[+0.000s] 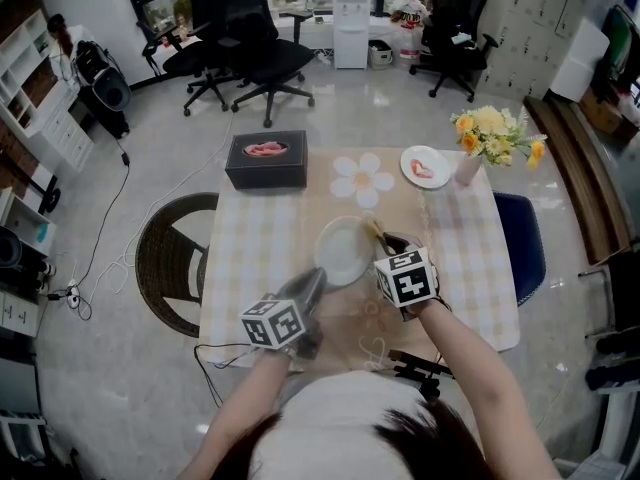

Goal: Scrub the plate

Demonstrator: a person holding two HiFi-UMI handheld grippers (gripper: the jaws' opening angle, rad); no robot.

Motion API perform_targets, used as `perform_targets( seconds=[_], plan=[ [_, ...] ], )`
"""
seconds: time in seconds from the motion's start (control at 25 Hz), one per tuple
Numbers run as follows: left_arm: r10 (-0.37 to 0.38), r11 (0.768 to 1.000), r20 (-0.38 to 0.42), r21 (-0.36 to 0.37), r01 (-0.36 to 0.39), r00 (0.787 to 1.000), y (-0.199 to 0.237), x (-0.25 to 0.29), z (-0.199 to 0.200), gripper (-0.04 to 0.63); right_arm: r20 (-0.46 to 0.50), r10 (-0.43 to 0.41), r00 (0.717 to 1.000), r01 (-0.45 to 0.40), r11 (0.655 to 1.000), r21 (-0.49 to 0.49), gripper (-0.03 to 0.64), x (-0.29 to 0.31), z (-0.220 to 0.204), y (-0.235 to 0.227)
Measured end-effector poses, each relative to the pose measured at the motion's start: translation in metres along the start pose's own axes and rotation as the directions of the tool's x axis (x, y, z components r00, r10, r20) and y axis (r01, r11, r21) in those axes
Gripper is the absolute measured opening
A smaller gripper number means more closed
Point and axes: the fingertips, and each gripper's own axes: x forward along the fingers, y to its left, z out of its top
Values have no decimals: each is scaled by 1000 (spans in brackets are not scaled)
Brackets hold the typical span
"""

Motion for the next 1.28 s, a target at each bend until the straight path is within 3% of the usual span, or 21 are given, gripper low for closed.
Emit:
perform_targets(
  seconds=[0.24,0.4,0.76,0.92,1.28],
  plan=[
    [0,1000,-3,-14,0,1000,1,0,0,17,32,97,995,-99,993,59,32,-19,8,23],
    [3,1000,-8,-27,-3,1000,3,1,0,17,38,212,977,-215,967,139,32,-22,9,51],
    [8,999,-16,-47,-8,1000,4,1,1,17,34,357,934,-358,927,108,32,-24,6,99],
    [8,999,-16,-49,-9,1000,4,1,1,17,19,386,923,-386,919,80,32,-21,3,113],
    [13,998,-22,-61,-14,1000,5,2,1,17,-7,353,936,-353,936,8,32,-11,-2,112]
  ],
)
